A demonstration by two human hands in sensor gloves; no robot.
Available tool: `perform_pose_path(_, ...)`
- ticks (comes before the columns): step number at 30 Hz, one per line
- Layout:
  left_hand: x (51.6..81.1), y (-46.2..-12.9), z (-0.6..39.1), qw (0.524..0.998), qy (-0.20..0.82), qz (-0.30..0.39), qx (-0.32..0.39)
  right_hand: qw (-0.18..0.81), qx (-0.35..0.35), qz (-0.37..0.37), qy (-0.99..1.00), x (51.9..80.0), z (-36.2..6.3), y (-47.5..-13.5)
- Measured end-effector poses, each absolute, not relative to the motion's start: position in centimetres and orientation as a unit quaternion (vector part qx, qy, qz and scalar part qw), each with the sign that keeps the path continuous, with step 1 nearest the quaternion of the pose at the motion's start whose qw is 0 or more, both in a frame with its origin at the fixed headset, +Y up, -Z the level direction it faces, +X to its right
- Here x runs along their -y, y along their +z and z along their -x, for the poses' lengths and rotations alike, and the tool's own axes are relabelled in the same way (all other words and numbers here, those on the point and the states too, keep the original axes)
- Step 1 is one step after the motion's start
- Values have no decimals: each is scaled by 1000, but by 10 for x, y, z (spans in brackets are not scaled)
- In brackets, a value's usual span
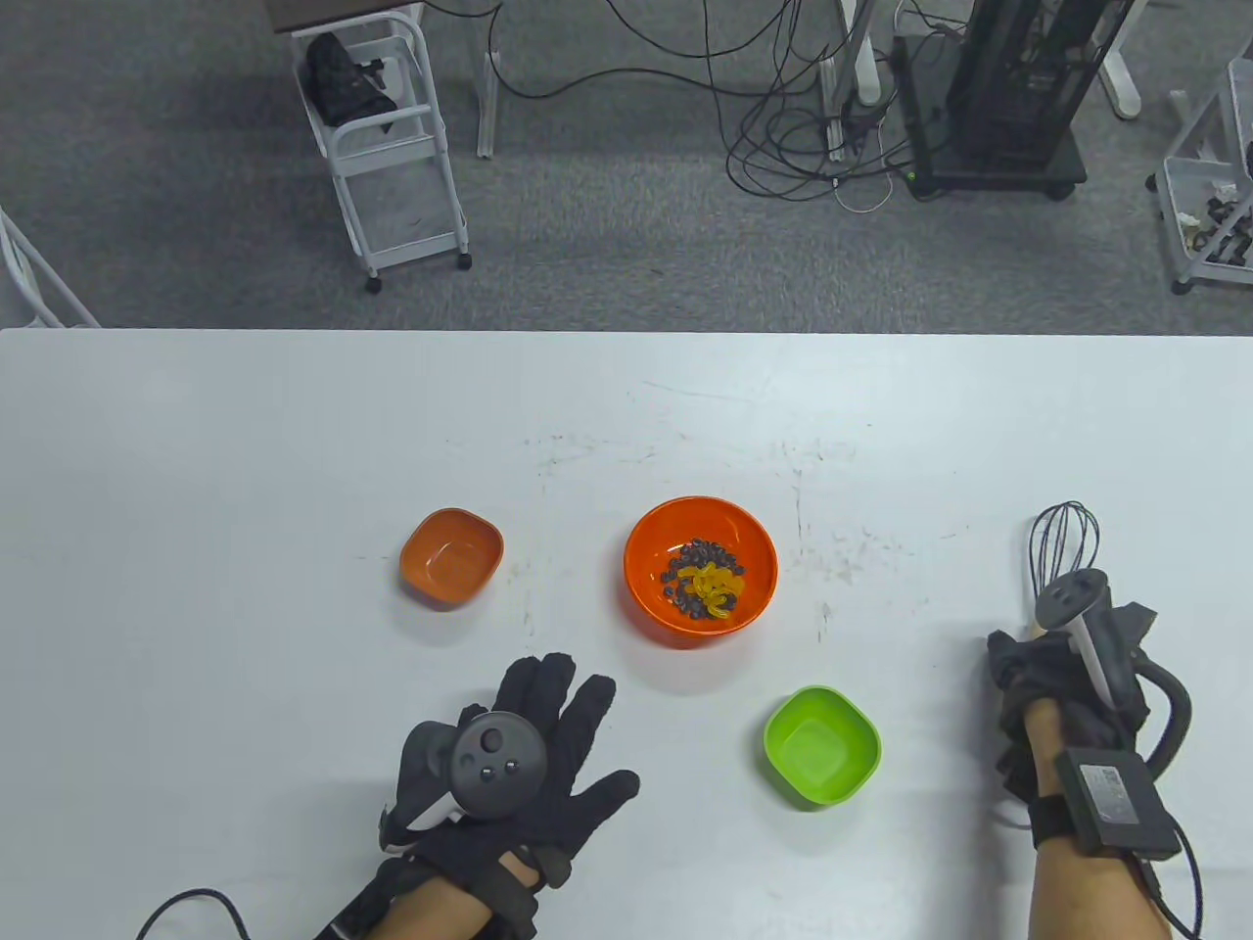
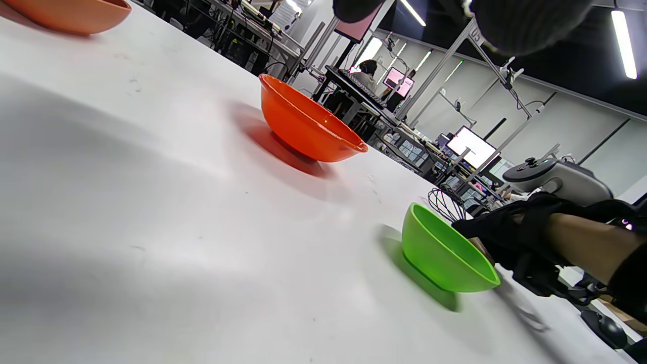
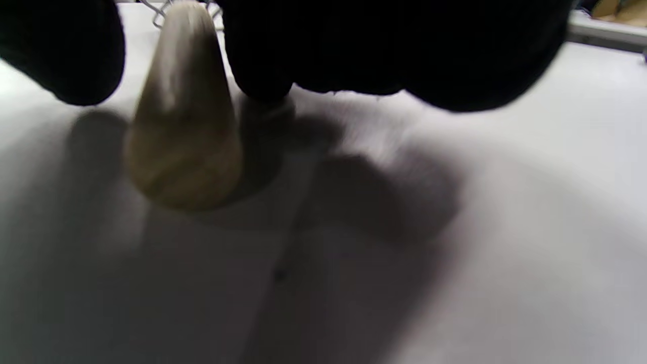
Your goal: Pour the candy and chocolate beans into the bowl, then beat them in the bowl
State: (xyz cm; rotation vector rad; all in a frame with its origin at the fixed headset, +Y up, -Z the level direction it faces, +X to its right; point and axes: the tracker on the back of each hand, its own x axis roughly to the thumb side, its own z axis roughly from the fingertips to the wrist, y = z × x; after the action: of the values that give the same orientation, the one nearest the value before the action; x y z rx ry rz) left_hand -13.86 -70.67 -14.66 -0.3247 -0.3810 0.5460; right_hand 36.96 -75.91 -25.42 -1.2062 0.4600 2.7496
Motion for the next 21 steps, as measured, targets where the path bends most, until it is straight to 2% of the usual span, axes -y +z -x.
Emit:
perform_pose_path(14, 707, -146, 137, 932, 264, 161, 188, 51, -90, 372, 923, 755, -360, -252)
perform_pose_path(21, 712, -149, 135, 933, 257, 169, 187, 75, -45, 329, 940, 729, -351, -248)
